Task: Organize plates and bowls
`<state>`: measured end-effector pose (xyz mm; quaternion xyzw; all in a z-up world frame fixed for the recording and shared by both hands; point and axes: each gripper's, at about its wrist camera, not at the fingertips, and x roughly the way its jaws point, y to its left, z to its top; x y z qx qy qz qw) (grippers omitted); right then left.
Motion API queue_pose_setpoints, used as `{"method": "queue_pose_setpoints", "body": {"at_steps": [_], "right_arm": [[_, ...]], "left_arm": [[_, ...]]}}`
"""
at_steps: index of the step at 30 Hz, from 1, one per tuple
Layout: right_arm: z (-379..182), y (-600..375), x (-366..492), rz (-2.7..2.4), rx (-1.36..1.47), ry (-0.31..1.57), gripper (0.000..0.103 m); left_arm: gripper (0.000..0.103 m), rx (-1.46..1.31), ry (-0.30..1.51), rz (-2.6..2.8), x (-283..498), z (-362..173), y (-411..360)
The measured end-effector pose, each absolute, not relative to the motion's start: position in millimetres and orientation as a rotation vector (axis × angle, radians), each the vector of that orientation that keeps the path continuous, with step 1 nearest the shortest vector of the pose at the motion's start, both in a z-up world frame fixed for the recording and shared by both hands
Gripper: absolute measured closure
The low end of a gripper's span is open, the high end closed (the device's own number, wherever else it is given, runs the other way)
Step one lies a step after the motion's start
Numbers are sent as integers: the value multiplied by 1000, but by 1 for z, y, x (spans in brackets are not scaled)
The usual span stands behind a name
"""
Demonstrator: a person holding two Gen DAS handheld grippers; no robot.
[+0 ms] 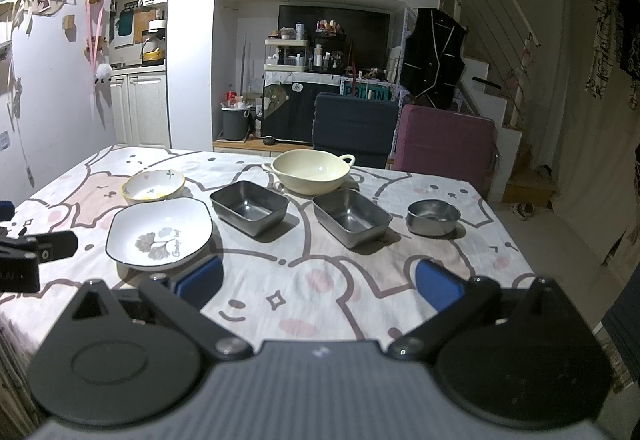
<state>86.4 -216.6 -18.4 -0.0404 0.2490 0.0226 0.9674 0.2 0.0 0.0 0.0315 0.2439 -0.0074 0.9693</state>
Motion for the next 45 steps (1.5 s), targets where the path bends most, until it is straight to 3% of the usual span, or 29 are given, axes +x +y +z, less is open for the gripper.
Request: {"method": "queue_pose_setpoints", "body": {"at_steps": [45], "right_arm": [[-19,-217,91,66,-84,523,0]], "left_arm": [[0,62,516,8,7,0,6]]}}
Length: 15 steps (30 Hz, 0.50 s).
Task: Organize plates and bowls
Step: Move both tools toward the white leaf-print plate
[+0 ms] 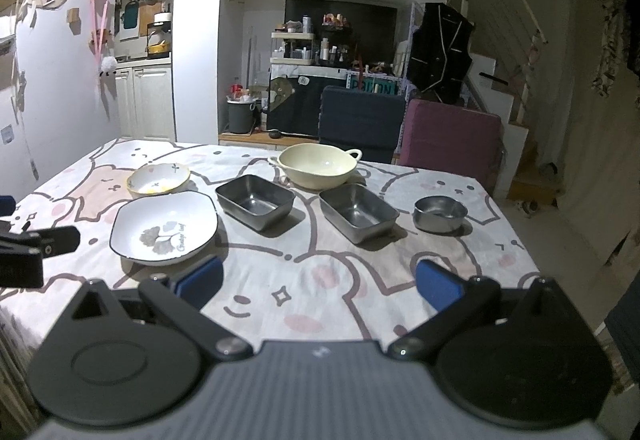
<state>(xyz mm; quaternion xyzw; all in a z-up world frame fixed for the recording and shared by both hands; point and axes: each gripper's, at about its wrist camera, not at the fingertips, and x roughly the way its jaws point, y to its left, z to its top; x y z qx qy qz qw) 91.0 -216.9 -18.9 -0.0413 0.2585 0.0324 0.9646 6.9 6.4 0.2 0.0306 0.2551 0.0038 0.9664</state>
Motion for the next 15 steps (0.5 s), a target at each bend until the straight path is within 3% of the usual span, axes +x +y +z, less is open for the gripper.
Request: {"method": "queue_pose_setpoints", "body": {"at_steps": [15], "right_arm": [[-4,-209,125,150,-93,482,0]], "left_arm": [[0,51,519,56,44,22,10]]}}
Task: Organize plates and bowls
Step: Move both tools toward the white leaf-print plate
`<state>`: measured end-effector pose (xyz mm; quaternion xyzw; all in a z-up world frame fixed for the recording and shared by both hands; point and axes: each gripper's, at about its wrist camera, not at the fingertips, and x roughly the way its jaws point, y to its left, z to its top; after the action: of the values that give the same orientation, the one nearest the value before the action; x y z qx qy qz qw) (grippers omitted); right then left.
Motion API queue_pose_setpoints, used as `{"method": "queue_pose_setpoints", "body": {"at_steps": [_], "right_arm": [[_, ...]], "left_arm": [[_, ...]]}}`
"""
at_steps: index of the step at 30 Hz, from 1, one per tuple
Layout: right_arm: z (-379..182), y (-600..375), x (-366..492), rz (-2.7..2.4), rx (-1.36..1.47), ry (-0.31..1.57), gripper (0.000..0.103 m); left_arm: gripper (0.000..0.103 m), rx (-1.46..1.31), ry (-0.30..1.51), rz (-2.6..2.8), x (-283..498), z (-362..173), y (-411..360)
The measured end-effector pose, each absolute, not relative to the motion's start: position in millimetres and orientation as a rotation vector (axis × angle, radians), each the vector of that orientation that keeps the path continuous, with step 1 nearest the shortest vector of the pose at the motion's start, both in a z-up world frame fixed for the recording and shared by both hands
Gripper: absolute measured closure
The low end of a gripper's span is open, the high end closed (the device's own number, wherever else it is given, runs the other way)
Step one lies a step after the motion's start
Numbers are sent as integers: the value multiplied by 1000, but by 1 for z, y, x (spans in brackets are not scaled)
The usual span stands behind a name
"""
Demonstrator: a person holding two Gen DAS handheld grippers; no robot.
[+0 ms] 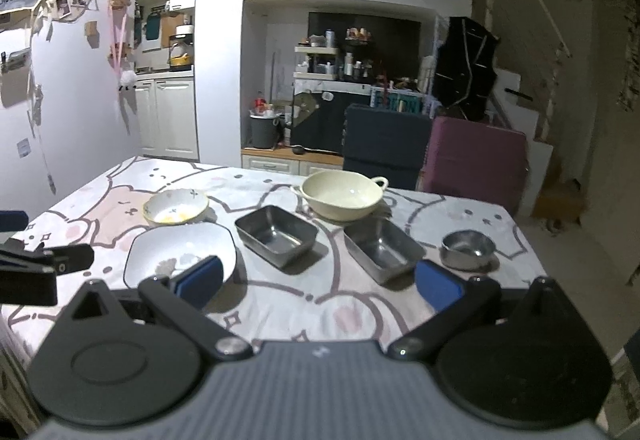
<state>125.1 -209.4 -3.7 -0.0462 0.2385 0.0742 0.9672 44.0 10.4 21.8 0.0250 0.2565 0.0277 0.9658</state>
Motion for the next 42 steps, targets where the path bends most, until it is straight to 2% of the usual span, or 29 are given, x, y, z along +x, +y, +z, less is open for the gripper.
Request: {"method": "queue_pose_setpoints", "body": {"at_steps": [24,34,42], "right_arm": [[18,-168,219,331,-216,468,0],[7,-143,251,405,-276,557,0],[-2,-121,290,438,-281,640,0]], "left_arm": [[0,55,572,200,126,33,38],[0,-24,630,251,162,32,80],[0,-133,745,213,196,13,113]]}}
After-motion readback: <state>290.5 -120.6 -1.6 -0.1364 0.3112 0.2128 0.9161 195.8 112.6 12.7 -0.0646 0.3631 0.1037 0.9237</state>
